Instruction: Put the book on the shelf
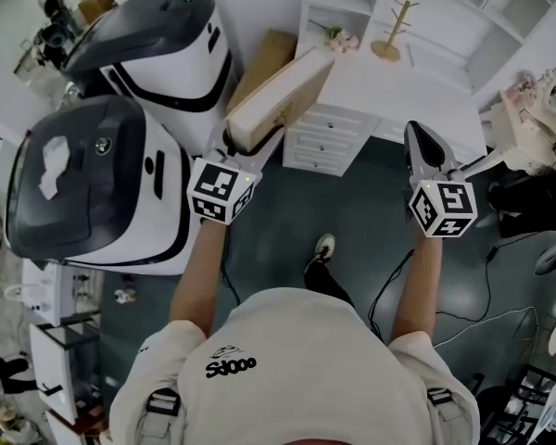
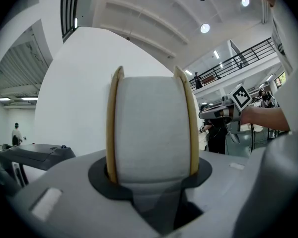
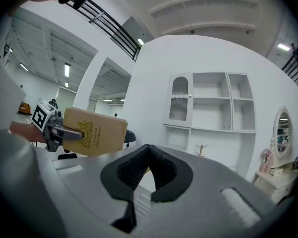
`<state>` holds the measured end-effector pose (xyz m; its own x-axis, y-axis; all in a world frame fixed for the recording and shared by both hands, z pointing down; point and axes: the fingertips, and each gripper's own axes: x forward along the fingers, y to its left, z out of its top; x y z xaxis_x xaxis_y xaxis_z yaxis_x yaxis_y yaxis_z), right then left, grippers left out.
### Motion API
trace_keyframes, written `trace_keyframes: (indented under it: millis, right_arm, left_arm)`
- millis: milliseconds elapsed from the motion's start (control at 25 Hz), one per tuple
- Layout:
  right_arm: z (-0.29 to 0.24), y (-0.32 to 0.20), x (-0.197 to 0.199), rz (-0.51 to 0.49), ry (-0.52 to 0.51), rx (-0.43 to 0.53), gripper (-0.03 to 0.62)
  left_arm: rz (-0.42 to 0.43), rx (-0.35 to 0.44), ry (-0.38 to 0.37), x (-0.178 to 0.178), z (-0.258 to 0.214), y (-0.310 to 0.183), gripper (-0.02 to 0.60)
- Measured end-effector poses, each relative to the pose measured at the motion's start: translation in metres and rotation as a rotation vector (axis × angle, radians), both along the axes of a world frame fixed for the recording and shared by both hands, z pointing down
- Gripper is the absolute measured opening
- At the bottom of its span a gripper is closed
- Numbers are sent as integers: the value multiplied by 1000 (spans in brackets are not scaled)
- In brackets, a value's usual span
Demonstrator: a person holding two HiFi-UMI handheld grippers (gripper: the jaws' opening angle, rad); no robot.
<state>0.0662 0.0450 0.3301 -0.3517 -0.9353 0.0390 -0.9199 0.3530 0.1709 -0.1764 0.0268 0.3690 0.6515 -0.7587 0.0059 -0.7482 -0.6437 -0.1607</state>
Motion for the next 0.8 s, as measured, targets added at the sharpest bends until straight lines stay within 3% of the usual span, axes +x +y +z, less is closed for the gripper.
trace_keyframes:
  millis: [800]
  right_arm:
    - [7, -196, 117, -100, -84, -54, 3]
  left_arm:
    - [-52, -39, -73, 129, -10, -172, 245]
